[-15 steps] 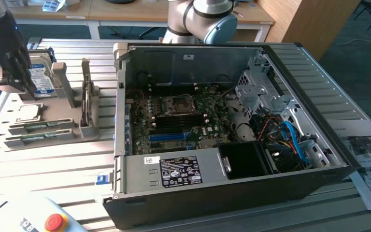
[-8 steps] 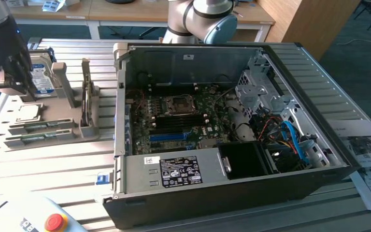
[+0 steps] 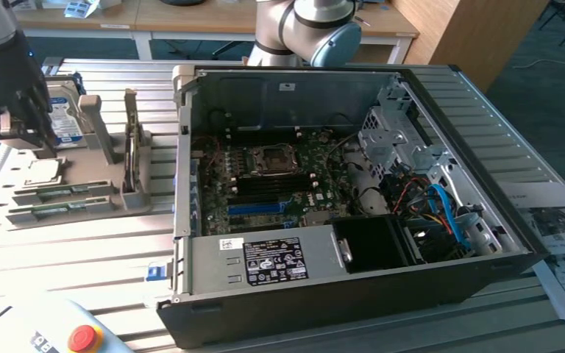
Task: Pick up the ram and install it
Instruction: 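Pick up the ram and move it above insertion slot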
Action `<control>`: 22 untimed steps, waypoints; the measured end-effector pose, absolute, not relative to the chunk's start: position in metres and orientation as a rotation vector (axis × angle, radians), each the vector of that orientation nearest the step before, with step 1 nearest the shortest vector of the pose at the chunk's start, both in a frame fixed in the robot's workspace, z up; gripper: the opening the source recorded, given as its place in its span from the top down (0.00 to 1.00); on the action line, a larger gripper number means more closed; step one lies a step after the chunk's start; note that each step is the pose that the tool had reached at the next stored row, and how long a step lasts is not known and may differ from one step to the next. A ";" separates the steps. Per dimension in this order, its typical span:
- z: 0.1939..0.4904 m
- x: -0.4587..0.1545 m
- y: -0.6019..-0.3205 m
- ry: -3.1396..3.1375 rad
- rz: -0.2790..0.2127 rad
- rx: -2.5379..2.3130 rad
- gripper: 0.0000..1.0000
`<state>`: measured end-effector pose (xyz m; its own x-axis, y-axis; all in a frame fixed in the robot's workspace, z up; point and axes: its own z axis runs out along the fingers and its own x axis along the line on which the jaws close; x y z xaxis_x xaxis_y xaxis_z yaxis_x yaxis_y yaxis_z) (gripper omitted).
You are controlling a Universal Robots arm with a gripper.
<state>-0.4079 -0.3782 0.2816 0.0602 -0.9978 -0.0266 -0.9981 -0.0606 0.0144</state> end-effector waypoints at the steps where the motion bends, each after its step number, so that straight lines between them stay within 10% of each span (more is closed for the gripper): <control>1: 0.281 -0.408 -0.378 2.148 0.046 -2.282 0.69; 22: 0.275 -0.408 -0.391 2.147 0.045 -2.281 0.69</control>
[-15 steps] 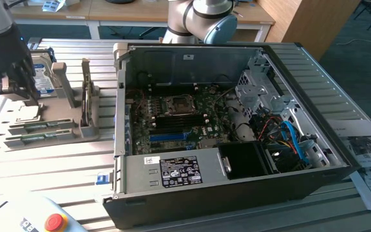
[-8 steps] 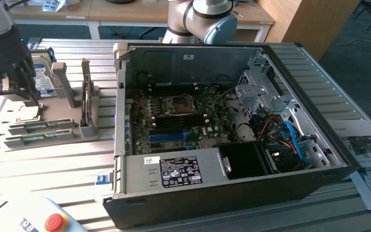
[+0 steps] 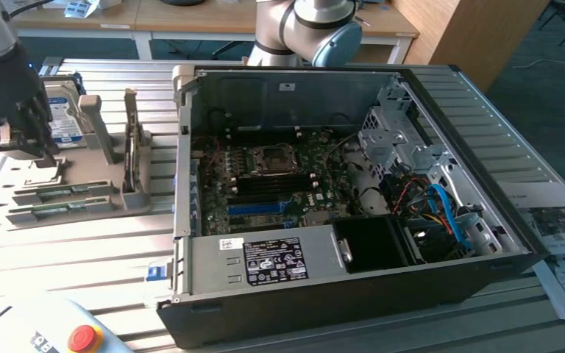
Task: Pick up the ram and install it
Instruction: 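Pick up the ram and move it above insertion slot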
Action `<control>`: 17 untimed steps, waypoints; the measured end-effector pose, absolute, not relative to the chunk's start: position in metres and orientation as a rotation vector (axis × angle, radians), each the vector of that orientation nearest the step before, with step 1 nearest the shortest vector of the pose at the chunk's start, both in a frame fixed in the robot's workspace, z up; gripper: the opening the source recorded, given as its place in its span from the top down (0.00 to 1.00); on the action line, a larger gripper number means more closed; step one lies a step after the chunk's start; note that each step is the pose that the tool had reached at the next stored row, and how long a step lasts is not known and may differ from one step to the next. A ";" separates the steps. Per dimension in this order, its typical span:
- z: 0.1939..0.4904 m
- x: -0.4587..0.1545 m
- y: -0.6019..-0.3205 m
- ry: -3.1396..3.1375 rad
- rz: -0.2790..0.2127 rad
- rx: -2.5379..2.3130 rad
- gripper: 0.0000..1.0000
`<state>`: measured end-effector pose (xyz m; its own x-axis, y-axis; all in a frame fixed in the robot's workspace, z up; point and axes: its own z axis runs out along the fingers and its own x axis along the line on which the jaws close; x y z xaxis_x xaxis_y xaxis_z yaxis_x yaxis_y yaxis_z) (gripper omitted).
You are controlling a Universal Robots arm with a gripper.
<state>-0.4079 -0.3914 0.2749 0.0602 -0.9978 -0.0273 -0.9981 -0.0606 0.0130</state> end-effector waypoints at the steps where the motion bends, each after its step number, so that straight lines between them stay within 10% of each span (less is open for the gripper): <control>1: 0.275 -0.408 -0.394 2.147 0.045 -2.281 0.69; 17: 0.272 -0.408 -0.406 2.147 0.045 -2.281 0.69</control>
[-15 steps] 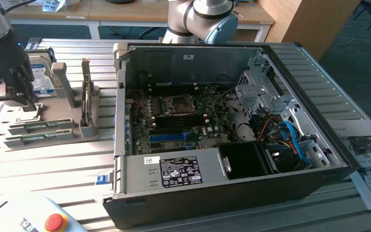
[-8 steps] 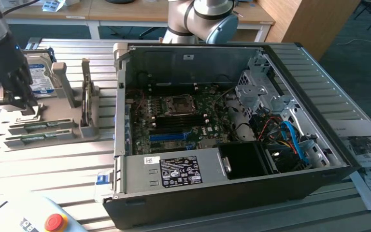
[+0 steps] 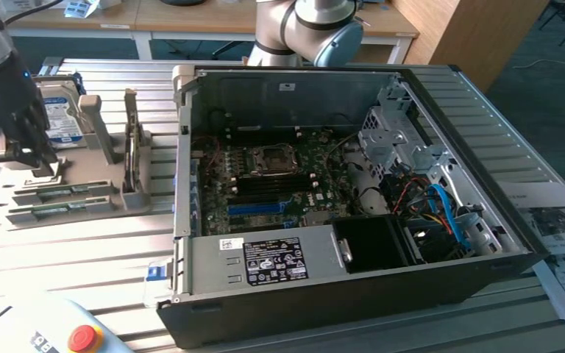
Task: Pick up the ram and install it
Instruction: 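Pick up the ram and move it above insertion slot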
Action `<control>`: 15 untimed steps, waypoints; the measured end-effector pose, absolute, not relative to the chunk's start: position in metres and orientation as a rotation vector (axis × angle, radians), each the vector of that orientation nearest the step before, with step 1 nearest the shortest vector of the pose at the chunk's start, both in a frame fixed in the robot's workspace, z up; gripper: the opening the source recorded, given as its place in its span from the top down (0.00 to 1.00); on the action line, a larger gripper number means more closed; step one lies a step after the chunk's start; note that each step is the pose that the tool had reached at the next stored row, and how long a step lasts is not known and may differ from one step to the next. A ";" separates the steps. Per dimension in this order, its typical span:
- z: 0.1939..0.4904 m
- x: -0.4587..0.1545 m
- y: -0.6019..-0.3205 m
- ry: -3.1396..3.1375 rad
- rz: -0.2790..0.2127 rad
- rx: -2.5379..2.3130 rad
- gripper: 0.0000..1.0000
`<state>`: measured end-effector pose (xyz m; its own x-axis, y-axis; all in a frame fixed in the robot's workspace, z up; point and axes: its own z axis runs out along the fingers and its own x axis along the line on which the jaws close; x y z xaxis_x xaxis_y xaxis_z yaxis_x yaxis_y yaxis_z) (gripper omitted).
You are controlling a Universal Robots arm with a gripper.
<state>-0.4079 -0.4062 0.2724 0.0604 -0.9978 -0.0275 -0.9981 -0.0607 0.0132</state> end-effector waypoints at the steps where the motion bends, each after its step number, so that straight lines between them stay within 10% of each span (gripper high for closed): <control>1: 0.271 -0.408 -0.406 2.146 0.046 -2.281 0.69; 15: 0.254 -0.408 -0.409 2.146 0.047 -2.280 0.69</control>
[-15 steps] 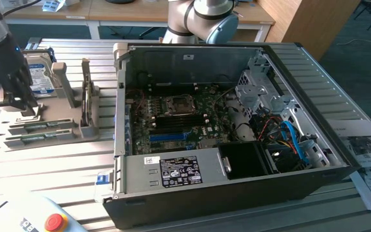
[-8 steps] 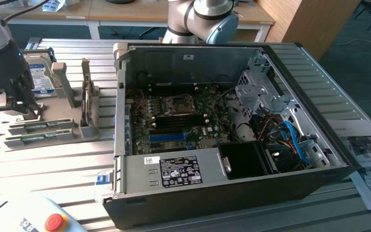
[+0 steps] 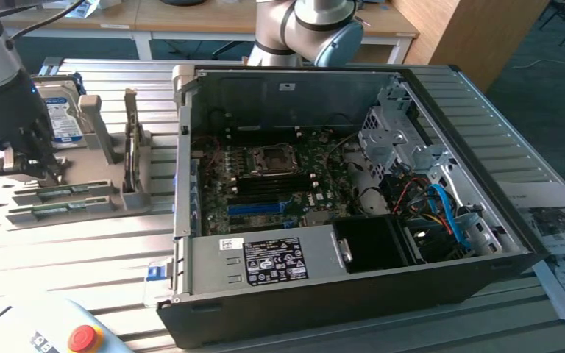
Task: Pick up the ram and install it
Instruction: 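Pick up the ram and move it above insertion slot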
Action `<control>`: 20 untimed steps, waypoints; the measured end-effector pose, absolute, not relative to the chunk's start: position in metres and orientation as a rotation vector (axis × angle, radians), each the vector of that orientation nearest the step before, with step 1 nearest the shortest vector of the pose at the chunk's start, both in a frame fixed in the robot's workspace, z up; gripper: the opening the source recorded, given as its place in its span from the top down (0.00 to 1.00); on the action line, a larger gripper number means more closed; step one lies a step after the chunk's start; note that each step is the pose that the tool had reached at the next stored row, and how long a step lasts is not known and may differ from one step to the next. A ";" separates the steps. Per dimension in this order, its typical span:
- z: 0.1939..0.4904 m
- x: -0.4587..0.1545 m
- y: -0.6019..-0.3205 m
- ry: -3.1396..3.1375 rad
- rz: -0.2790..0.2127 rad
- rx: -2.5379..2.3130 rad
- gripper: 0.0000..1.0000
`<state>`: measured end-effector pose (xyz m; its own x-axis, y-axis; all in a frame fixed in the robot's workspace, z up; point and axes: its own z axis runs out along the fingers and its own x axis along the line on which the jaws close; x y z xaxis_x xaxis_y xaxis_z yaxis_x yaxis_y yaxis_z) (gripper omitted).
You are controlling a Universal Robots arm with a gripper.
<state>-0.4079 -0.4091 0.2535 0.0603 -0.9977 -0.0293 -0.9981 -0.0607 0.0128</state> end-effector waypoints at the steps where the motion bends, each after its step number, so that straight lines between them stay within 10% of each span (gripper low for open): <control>1: 0.253 -0.408 -0.409 2.146 0.047 -2.280 0.69; 20: 0.252 -0.408 -0.425 2.145 0.047 -2.279 0.69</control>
<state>-0.4079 -0.4245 0.2520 0.0602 -0.9977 -0.0294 -0.9981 -0.0606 0.0127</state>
